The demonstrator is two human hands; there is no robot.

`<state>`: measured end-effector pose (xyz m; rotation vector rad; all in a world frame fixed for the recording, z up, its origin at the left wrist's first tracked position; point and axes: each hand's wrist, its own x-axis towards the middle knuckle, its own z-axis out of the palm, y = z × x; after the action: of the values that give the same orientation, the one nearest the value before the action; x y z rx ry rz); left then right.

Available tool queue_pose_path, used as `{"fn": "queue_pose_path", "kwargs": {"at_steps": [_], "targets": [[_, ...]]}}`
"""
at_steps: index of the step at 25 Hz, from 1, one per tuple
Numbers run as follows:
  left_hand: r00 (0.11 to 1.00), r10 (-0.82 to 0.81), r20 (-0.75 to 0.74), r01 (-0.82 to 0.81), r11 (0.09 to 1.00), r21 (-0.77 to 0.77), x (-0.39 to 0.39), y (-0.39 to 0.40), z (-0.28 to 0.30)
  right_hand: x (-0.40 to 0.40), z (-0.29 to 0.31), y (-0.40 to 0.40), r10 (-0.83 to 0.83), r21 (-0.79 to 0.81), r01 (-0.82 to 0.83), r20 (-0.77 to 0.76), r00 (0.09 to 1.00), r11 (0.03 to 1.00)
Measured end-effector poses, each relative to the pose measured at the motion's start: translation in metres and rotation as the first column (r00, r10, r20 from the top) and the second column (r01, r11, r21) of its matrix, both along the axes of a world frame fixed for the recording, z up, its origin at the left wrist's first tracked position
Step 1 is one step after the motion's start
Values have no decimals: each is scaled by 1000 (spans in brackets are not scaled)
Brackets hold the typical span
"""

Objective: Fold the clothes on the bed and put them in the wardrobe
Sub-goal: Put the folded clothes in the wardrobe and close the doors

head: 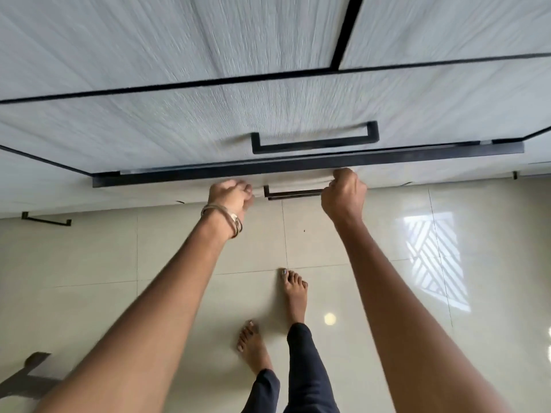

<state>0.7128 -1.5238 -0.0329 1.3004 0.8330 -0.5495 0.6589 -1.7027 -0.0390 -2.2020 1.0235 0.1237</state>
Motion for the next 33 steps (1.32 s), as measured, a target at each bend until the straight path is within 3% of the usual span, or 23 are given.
{"fn": "queue_pose_path", "kwargs": {"at_steps": [6,8,10,11,12,13,15,16,18,21,23,25,28,30,33], "targets": [[986,-94,136,98,995,-24,19,-4,-22,15,-37,-36,220,65,-226,86,972,972],[941,-289,173,281,957,71,9,10,-39,-1,-55,-34,161,89,-187,241,957,978],[876,-475,88,430,850,305,-1,23,-66,-24,-84,-28,21,-1,-22,273,962,1000],[836,-547,40,463,743,484,-6,25,-89,-32,-106,-25,-35,-46,45,206,978,998],[748,-664,-9,521,577,629,-9,23,-110,-36,-129,-22,-12,-67,18,91,996,998],[588,-805,-82,606,371,704,-12,17,-132,-37,-153,-17,126,-51,-127,-23,992,991],[195,-951,-240,727,-24,686,-15,-5,-171,-27,-191,-11,495,1,-501,-164,853,865],[78,-947,-312,742,-154,653,-15,-16,-193,-17,-209,-10,606,-2,-620,-209,768,785],[7,-912,-410,730,-275,625,-10,-27,-231,-1,-240,-7,689,-25,-729,-305,658,684],[-19,-880,-474,671,-363,647,-10,-26,-267,3,-272,1,647,-62,-752,-466,604,657],[-6,-875,-484,607,-388,694,-11,-27,-271,4,-276,6,613,-158,-739,-462,642,655],[49,-880,-473,604,-351,715,-10,-35,-267,13,-272,10,590,-141,-691,-417,691,709],[76,-888,-453,627,-310,714,-10,-43,-256,15,-259,9,596,-40,-671,-422,683,741],[40,-889,-457,651,-324,687,-16,-38,-251,5,-255,10,587,30,-645,-448,674,763],[-92,-863,-497,712,-406,573,-46,-26,-250,-33,-251,20,610,89,-661,-492,621,745]]}}
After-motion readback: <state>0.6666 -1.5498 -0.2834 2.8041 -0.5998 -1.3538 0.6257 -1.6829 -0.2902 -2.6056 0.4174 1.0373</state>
